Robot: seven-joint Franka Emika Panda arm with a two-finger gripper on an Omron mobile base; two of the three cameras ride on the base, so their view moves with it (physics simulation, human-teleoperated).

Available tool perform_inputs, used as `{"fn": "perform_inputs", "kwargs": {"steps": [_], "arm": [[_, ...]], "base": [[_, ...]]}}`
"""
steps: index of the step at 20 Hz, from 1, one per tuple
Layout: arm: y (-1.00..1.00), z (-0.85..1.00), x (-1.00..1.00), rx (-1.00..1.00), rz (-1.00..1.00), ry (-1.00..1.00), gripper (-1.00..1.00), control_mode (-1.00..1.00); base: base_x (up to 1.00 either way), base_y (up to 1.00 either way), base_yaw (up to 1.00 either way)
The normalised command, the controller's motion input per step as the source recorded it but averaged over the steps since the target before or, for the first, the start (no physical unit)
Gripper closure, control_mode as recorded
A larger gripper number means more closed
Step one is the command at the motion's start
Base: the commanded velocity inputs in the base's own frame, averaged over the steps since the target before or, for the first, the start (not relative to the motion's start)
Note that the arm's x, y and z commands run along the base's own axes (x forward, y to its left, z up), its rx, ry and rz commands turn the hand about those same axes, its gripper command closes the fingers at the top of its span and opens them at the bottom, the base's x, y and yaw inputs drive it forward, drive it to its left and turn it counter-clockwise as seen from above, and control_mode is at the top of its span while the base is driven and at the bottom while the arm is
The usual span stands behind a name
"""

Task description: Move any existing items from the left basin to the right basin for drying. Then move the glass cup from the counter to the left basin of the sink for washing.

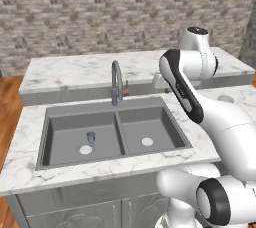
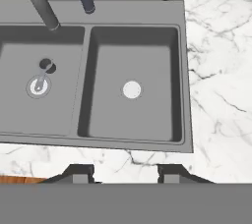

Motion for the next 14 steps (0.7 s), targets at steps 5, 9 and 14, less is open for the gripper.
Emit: {"fn": "perform_inputs", "kwargs": {"steps": [5, 9, 14], "arm": [[0.01, 0.0, -0.12, 0.0, 0.0, 0.0, -1.0, -1.0], [0.31, 0.0, -0.19, 0.0, 0.0, -0.01, -1.0, -1.0], [0.39, -0.01, -0.06, 0.0, -0.01, 0.0, -1.0, -1.0]], "base": [[0.0, 0.0, 0.0], [0.0, 0.0, 0.0], [0.0, 0.0, 0.0]]}}
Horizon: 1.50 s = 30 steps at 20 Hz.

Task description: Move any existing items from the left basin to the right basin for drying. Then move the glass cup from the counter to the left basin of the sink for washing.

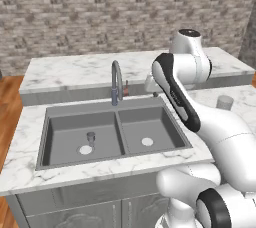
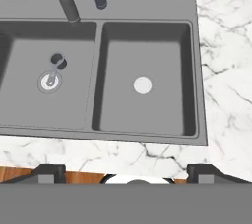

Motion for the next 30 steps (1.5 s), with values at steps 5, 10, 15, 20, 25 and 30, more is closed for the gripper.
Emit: {"fn": "perform_inputs", "kwargs": {"steps": [5, 10, 15, 20, 25, 30], "arm": [[0.26, 0.0, 0.0, 0.0, -0.01, 0.0, -1.0, -1.0], [0.3, -0.05, 0.0, 0.0, -0.01, 0.0, -1.0, -1.0], [0.34, -0.13, 0.0, 0.0, -0.01, 0.0, -1.0, -1.0], [0.33, -0.2, -0.01, 0.0, -0.01, 0.0, -1.0, -1.0], [0.26, -0.28, -0.1, 0.0, 0.0, 0.0, -1.0, -1.0], [0.22, -0.29, -0.18, 0.0, 0.0, 0.0, -1.0, -1.0]], "base": [[0.0, 0.0, 0.0], [0.0, 0.0, 0.0], [0.0, 0.0, 0.0], [0.0, 0.0, 0.0], [0.0, 0.0, 0.0], [0.0, 0.0, 0.0]]}}
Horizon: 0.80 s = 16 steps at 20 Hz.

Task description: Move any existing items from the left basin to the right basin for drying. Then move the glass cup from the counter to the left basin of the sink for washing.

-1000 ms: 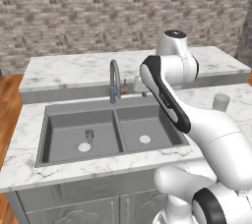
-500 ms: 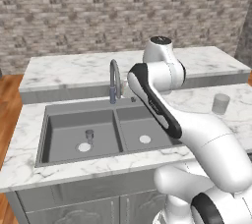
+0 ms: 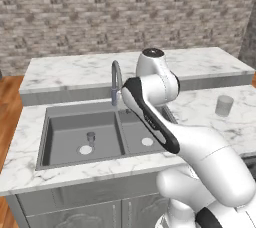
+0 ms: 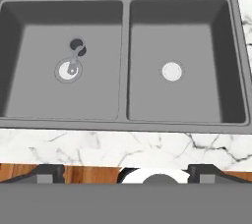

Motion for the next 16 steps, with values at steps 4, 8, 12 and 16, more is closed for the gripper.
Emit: {"fn": "perform_inputs", "kwargs": {"steps": [4, 8, 12, 16], "arm": [[0.32, -0.29, -0.1, 0.0, 0.0, 0.0, -1.0, -1.0], [0.3, -0.28, -0.02, 0.0, 0.0, 0.0, -1.0, -1.0], [0.29, -0.27, 0.0, 0.0, 0.0, 0.0, -1.0, -1.0], [0.12, -0.21, 0.0, 0.0, 0.0, 0.0, -1.0, -1.0]], "base": [[0.0, 0.0, 0.0], [0.0, 0.0, 0.0], [0.0, 0.0, 0.0], [0.0, 0.0, 0.0]]}}
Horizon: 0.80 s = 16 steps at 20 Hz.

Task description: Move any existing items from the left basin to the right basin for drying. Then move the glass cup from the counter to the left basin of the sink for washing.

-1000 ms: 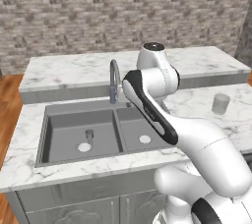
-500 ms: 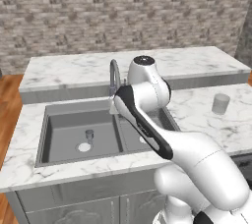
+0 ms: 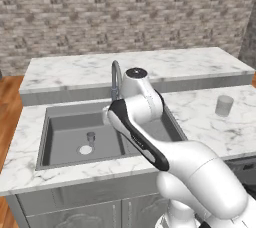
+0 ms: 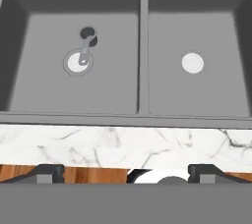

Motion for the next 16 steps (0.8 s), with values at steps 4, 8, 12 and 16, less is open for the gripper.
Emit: {"fn": "perform_inputs", "kwargs": {"steps": [4, 8, 12, 16], "arm": [[0.14, -0.18, 0.0, 0.0, 0.0, 0.0, -1.0, -1.0], [0.25, -0.23, 0.01, 0.0, 0.0, 0.0, -1.0, -1.0], [0.33, -0.23, 0.12, 0.0, 0.0, 0.01, -1.0, -1.0], [0.23, -0.2, 0.2, 0.0, 0.0, 0.01, -1.0, -1.0]], "base": [[0.0, 0.0, 0.0], [0.0, 0.0, 0.0], [0.0, 0.0, 0.0], [0.0, 0.0, 0.0]]}}
